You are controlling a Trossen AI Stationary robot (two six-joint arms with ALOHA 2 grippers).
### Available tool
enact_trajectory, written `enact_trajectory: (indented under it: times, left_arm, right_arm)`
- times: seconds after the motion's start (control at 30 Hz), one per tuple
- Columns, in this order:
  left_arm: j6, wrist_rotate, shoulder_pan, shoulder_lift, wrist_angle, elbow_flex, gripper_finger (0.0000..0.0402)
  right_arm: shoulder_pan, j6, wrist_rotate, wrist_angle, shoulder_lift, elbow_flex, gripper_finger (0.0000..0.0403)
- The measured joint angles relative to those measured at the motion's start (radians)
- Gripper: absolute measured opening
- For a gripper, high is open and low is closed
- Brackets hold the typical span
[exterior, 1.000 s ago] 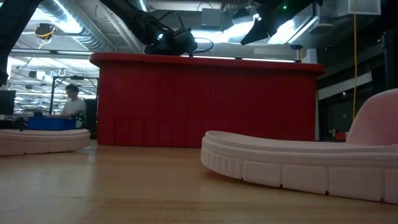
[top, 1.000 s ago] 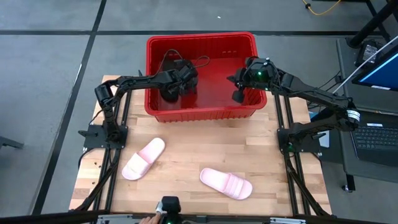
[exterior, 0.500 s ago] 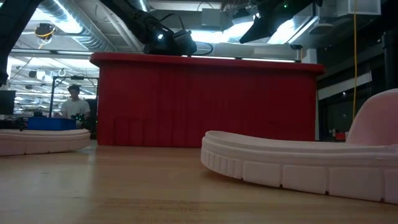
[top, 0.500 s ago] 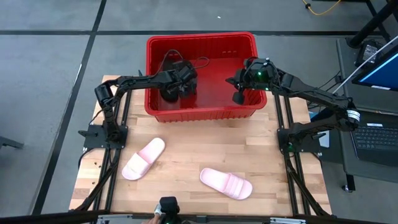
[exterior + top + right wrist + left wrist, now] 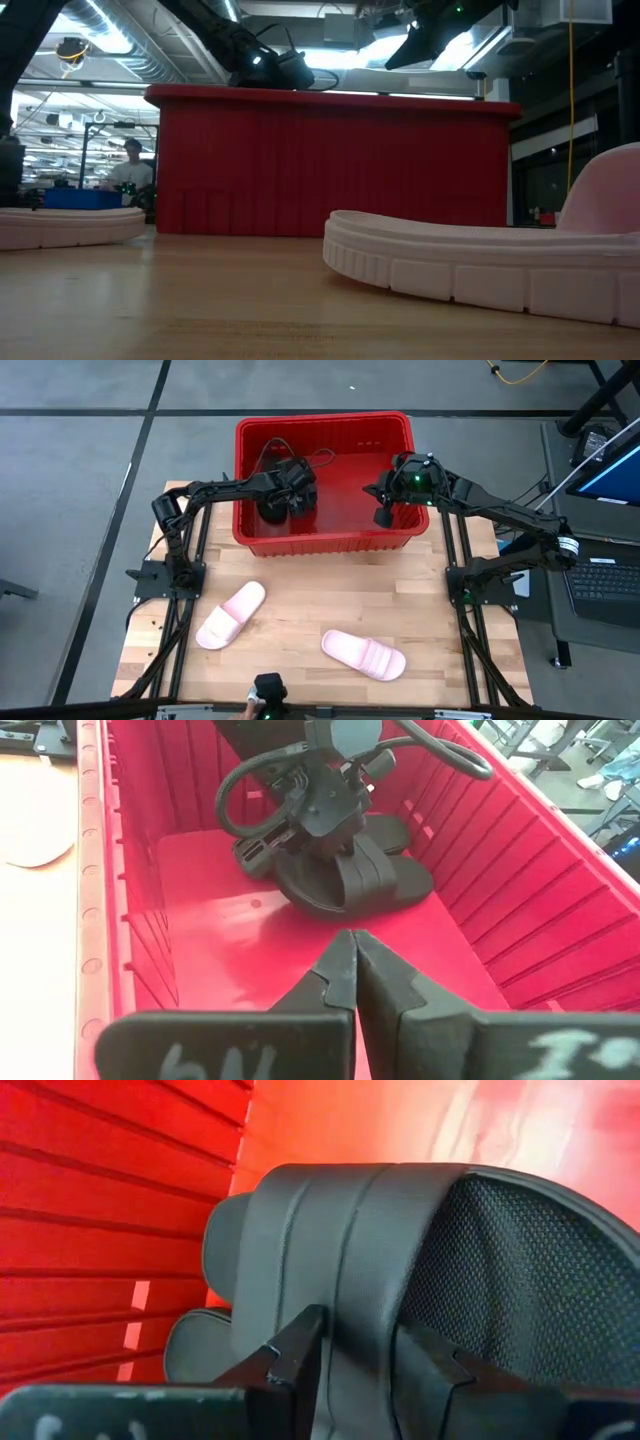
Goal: Pick and place slides into bin
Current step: Put the black slides into the red bin
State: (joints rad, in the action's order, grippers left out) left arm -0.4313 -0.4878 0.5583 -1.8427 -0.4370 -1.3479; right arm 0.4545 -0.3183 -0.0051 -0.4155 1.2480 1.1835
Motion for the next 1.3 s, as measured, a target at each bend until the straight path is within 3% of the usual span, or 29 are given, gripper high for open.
enact_trajectory:
  times: [0.6,0.8,1.3]
  left_arm:
    - [-0.034,-0.004,0.000,0.000,-0.008,0.000,0.0127]
    - [-0.052,0.092,0.001,-0.002,-0.014,0.000,0.0126]
    - [-0.053,0.137,0.039,-0.002,-0.020,0.000,0.0130]
  right_arm:
    - [-0.001,0.003,0.000,-0.001,0.000,0.000,0.0006]
    - [-0.001,0.003,-0.032,-0.001,0.000,0.000,0.0006]
    - [-0.002,0.004,-0.071,-0.001,0.000,0.000,0.0006]
